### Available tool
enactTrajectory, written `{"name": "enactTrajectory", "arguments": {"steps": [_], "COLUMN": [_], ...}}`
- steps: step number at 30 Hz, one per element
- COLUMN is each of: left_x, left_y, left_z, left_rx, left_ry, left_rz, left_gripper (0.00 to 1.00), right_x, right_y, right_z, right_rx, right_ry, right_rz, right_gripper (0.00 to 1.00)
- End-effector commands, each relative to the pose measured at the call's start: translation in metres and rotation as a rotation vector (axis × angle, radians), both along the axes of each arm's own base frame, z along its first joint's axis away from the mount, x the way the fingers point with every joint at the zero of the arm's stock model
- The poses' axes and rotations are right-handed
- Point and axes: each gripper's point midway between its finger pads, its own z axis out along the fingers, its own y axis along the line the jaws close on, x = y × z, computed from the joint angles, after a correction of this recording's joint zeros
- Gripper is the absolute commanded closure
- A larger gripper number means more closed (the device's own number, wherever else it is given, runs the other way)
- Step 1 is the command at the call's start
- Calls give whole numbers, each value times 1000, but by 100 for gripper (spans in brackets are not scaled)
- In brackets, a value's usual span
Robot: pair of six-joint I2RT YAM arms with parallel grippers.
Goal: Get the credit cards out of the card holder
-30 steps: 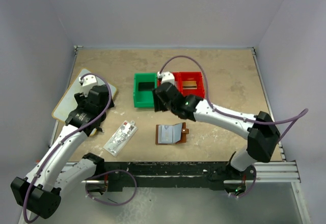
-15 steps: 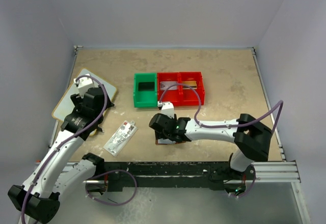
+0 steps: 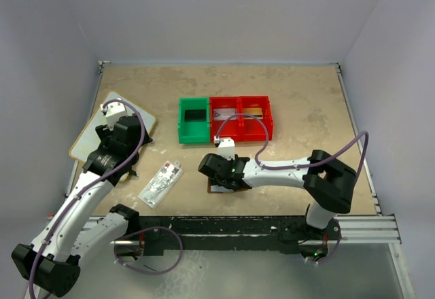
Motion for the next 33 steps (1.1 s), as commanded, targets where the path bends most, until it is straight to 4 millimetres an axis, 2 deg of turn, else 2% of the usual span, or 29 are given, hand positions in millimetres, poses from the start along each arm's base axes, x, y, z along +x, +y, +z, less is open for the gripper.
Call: {"name": "enactTrajectory", "arguments": {"steps": [1,7,10,20,28,33], "left_x": [3,4,4,5,9,12], "left_y": [1,-1,-1,-6,-28,-57], "left_z": [10,8,7,5,1,-8], "left_rx": [-8,-6,-6,-20,-81,-181], "left_ry": [-37,-25,-23,-17,-11,7], "left_rz": [7,0,-2,-23,-138,-262], "left_gripper": [23,23,23,23,23,23], "right_x": [8,9,3,-1,5,7], "right_y": [-5,2,-5,-2,-2,-6], "right_z": [-3,-15,-28,-29,-19,-20], "right_rx": [-28,14,-4,170,359,362], "right_ry": [-19,14,36,62,63,63], "right_rz": [-55,-25,-18,27,31,21], "right_gripper": [40,39,40,49,53,53]}}
